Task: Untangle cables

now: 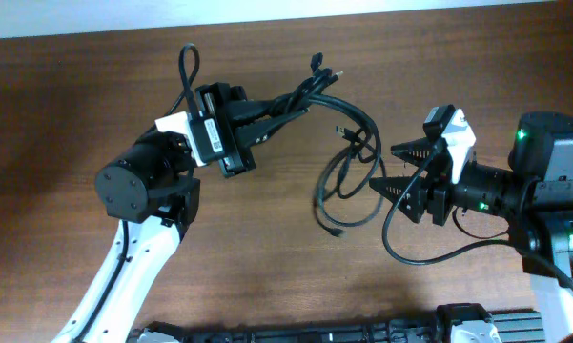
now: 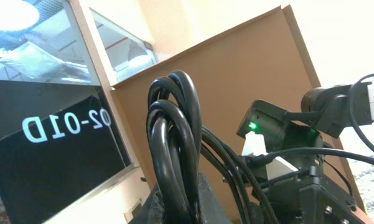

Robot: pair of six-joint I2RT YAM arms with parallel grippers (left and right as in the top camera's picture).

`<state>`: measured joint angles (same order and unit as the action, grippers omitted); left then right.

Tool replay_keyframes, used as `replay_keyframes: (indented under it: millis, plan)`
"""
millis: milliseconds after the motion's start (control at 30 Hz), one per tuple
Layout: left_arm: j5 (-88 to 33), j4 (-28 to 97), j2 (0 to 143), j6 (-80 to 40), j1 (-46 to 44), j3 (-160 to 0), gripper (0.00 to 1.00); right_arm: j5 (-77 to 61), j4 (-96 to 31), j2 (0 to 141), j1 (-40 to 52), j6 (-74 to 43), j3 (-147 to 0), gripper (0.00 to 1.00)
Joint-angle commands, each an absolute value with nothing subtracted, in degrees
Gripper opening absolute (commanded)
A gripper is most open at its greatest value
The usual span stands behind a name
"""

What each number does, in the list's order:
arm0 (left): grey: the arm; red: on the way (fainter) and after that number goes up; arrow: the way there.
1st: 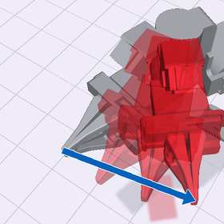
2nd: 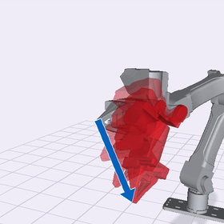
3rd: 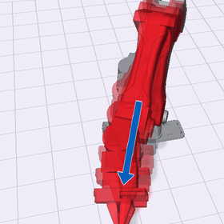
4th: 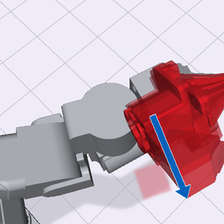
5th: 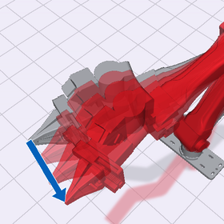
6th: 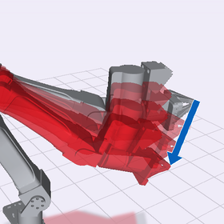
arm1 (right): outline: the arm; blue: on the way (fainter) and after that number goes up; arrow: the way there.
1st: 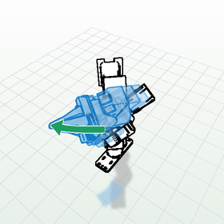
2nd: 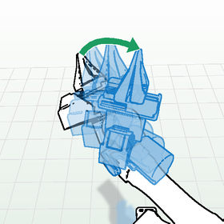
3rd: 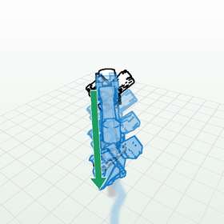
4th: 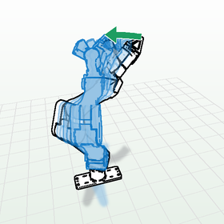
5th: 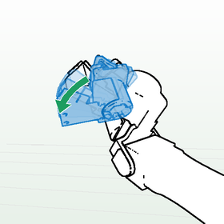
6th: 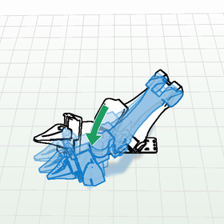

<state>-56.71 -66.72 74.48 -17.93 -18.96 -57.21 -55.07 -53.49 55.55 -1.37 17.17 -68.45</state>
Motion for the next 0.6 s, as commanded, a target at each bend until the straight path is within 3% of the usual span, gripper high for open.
replay_keyframes:
  millis: [0,167,267,567]
  plan:
    - [-53.6,-67.61,73.54,-18.85,-19.14,-58.46,0.0,-57.04,-53.52,55.9,-1.5,17.8,-68.47,0.6]
    - [-53.54,-68.53,73.54,-18.85,-19.14,-58.46,0.0,-57.34,-53.65,56.84,-1.45,17.78,-68.47,0.38]
    - [-53.56,-68.53,73.54,-18.85,-19.14,-58.46,0.0,-57.91,-53.69,57.41,-1.45,17.78,-68.47,0.04]
    - [-53.56,-67.64,73.54,-18.79,-19.05,-58.46,0.0,-50.81,-53.82,57.47,-1.56,14.13,-68.49,0.04]
